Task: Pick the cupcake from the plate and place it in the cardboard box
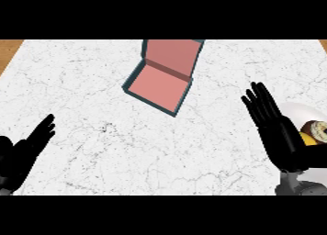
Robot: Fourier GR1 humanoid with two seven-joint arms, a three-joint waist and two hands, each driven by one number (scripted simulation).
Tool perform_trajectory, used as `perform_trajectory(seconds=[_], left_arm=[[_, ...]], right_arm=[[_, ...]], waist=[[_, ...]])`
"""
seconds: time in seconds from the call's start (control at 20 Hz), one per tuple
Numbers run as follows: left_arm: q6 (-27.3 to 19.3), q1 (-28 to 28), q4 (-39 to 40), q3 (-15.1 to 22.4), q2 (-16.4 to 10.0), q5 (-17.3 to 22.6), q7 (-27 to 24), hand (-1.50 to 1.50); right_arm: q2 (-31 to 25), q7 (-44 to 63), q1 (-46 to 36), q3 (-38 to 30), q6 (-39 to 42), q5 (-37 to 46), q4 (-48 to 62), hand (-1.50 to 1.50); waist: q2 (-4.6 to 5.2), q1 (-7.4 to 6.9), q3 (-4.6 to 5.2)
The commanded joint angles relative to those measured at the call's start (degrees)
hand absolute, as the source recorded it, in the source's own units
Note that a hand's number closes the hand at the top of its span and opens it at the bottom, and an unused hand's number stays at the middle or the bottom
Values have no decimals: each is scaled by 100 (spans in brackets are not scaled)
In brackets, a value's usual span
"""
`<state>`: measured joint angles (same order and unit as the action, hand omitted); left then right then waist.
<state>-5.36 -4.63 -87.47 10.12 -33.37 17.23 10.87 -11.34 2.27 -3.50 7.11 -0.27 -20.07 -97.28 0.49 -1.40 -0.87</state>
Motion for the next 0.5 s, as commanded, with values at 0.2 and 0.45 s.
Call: perform_trajectory(seconds=[0.2, 0.45], left_arm=[[-718, 426, -204, -191, 140, -695, -545, 0], [-834, 364, -235, 43, 435, -892, -819, 0]], right_arm=[[-1236, -674, -1114, -876, 2504, -1333, 299, -150], [-2024, -1802, -1223, -1718, 2259, 90, 2206, -150]], waist=[[-31, 7, 52], [63, -97, 59]])
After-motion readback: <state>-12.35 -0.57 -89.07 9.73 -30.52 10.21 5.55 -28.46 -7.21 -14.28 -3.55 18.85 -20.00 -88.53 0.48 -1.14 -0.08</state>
